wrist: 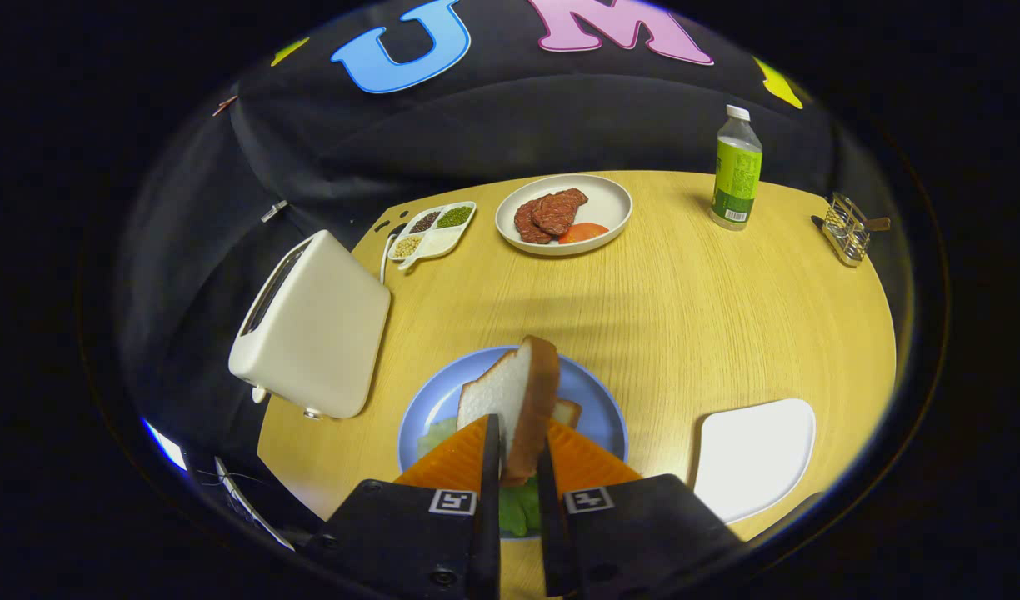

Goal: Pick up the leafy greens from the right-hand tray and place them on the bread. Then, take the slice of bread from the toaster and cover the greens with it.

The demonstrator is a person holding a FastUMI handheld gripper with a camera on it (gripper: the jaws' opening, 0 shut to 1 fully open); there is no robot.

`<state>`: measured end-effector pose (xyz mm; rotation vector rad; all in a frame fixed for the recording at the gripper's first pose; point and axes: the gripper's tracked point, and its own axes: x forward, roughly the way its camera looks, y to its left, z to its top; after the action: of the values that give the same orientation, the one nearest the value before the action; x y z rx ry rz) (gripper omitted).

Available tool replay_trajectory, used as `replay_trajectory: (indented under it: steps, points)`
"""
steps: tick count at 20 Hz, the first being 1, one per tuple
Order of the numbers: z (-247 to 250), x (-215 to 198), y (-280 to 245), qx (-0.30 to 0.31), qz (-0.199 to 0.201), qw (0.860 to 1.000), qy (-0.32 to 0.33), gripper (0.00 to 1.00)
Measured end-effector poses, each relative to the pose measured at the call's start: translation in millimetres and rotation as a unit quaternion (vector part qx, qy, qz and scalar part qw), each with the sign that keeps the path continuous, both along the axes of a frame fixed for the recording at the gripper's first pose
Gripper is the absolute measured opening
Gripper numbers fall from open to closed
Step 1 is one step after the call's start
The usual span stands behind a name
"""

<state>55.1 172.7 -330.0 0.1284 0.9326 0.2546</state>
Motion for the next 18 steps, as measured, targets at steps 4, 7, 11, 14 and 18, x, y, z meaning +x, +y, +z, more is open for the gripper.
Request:
replay_trajectory:
  steps: [4, 7, 11, 14, 18]
  points:
    - [-17.8, -15.4, -8.0, -0.018, -0.003, 1.0, 0.014, 0.44]
    - [-26.9, -27.1, -16.8, -0.045, 0.01, 0.999, 0.022, 0.76]
    - [-26.2, -45.0, -25.6, -0.079, 0.044, 0.996, 0.009, 1.0]
    - [-9.6, -50.3, -33.4, -0.09, 0.064, 0.994, -0.02, 0.99]
    - [25.9, -48.9, -47.8, -0.086, 0.072, 0.992, -0.059, 0.99]
